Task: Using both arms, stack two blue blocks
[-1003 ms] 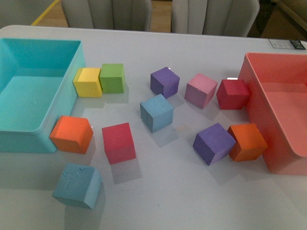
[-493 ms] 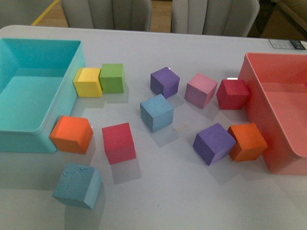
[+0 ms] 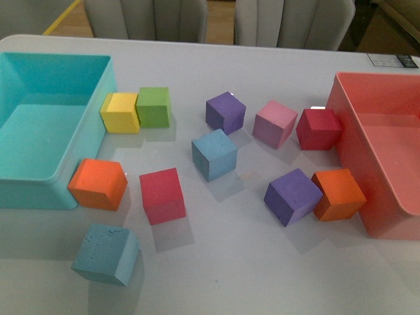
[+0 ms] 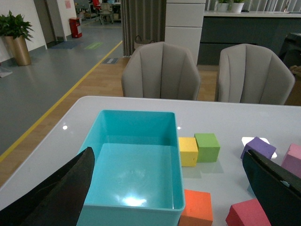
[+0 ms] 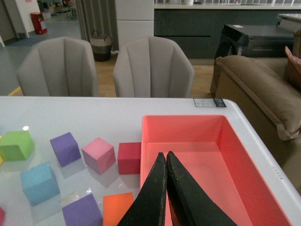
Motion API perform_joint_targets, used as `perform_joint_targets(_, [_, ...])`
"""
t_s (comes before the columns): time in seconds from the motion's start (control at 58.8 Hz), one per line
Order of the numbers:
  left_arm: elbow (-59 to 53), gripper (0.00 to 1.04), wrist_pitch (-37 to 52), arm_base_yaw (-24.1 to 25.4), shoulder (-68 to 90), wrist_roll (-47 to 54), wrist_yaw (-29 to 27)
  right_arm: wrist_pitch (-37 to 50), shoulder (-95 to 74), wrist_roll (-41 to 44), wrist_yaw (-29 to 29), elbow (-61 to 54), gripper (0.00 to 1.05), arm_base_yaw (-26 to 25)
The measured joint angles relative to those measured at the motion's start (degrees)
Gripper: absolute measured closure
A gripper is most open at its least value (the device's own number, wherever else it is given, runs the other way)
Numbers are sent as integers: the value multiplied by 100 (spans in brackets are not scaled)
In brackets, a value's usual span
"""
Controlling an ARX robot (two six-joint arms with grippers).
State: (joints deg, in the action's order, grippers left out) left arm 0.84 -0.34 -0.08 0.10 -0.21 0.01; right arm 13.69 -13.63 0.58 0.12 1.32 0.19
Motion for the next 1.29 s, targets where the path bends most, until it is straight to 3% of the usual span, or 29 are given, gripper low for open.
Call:
perform_joint_targets(0.204, [0, 9, 0, 0, 0, 0, 0, -385, 380, 0, -2, 0, 103, 0])
perform_joint_targets(0.306, [-2, 9, 0, 0, 0, 0, -2, -1298, 1163, 0, -9, 2, 103, 0])
perform_joint_targets(0.595, [-2, 9, 0, 0, 0, 0, -2, -1360, 1327, 2, -13, 2, 103, 0])
perform_joint_targets(1.037, [0, 9, 0, 0, 0, 0, -2, -1360, 1331, 2, -13, 2, 24, 0])
perform_joint_targets(1.071, [42, 9, -131, 44, 94, 57, 127, -1362, 1331, 2, -11, 2, 17, 0])
perform_joint_targets(1.122, [459, 9, -1176, 70, 715, 358, 1047, -1362, 1331, 0, -11, 2, 9, 0])
perform_joint_targets(1.207, [658, 9, -1473, -514, 1814, 409, 1187, -1362, 1335, -4, -13, 2, 9, 2])
perform_joint_targets(1.292, [614, 9, -688, -1329, 2914, 225, 815, -1362, 1335, -4, -11, 2, 9, 0])
